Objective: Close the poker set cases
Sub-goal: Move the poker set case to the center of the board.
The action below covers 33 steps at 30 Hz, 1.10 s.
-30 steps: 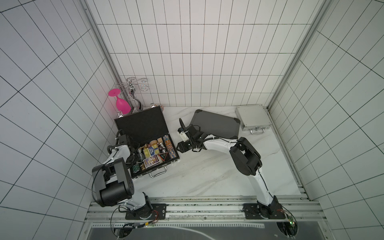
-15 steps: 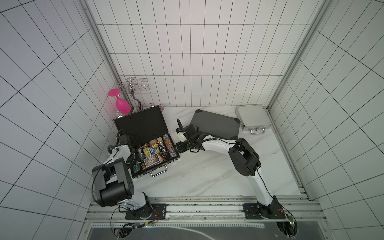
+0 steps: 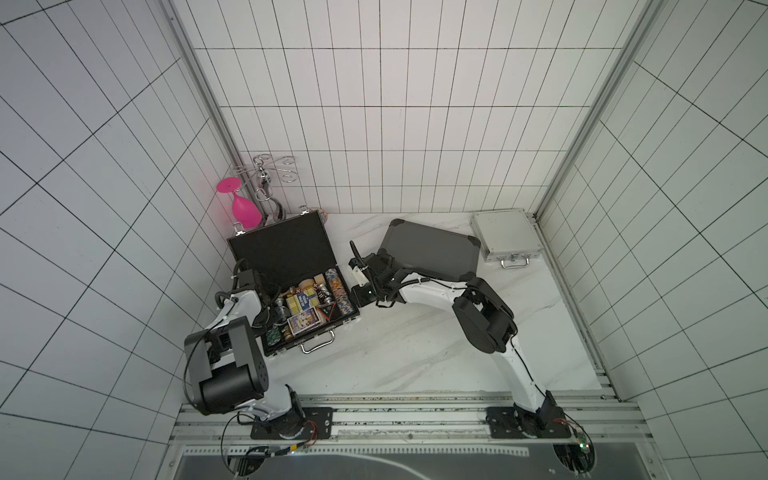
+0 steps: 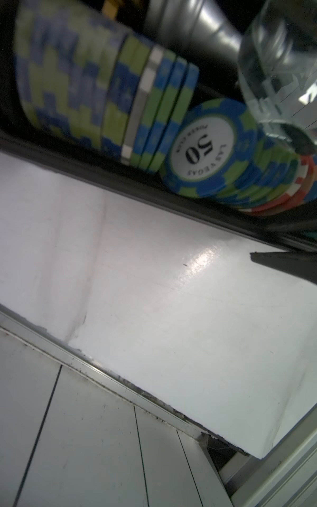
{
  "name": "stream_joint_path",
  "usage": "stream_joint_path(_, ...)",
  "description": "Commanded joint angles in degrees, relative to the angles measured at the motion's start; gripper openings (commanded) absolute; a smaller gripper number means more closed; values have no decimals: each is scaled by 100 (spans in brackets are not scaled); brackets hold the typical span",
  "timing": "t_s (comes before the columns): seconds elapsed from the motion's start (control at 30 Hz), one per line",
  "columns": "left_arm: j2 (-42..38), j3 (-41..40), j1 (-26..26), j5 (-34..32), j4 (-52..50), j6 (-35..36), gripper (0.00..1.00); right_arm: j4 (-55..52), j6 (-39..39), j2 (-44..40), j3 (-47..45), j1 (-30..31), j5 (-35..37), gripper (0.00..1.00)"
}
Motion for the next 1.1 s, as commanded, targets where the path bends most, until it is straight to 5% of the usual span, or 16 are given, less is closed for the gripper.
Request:
stream_joint_path(0.0, 1, -165, -91, 683, 169, -488, 0, -499, 123, 8, -27, 105, 369, 13)
stream_joint_path(0.63, -824, -533, -1413, 814, -81, -1614, 0, 31, 171, -1492, -2695, -533, 451, 8)
stream_joint_path(0.9, -1005, -337, -1517, 767, -344, -1562, 0, 143, 101, -1827, -3260, -907, 441, 8)
stream_joint_path(1.07, -966, 258, -1510, 675, -642, -1276, 24, 202, 116, -1992, -3567, -1061, 450, 7)
